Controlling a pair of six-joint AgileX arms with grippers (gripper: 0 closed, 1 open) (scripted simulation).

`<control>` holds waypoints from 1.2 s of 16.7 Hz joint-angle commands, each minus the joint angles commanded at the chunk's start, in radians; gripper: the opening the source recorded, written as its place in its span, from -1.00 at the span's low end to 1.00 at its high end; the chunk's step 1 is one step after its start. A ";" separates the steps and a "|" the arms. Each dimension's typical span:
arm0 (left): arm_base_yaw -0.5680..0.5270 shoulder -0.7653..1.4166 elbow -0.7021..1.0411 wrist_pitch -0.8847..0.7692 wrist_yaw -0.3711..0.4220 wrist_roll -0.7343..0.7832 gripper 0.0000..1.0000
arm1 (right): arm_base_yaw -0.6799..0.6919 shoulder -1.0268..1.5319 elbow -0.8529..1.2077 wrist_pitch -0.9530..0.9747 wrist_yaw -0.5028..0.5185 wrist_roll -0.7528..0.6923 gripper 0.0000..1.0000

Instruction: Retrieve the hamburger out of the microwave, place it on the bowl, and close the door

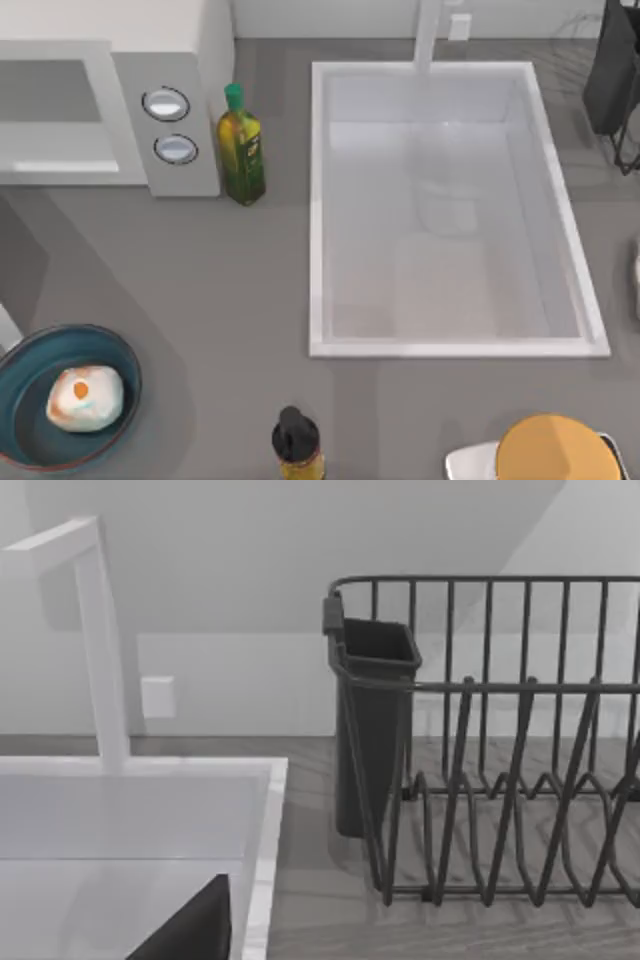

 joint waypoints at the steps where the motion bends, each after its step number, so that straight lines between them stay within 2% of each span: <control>1: -0.033 -0.035 -0.032 0.012 -0.020 -0.033 -1.00 | 0.000 0.000 0.000 0.000 0.000 0.000 1.00; 6: -0.239 -0.248 -0.215 0.080 -0.133 -0.222 -1.00 | 0.000 0.000 0.000 0.000 0.000 0.000 1.00; 12: -0.263 -0.270 -0.239 0.089 -0.149 -0.250 -1.00 | 0.000 0.000 0.000 0.000 0.000 0.000 1.00; 14: -0.299 -0.285 -0.249 0.090 -0.177 -0.281 -1.00 | 0.000 0.000 0.000 0.000 0.000 0.000 1.00; 16: -0.374 -0.314 -0.268 0.093 -0.228 -0.339 -1.00 | 0.000 0.000 0.000 0.000 0.000 0.000 1.00; 20: -0.600 -0.396 -0.319 0.102 -0.367 -0.497 -1.00 | 0.000 0.000 0.000 0.000 0.000 0.000 1.00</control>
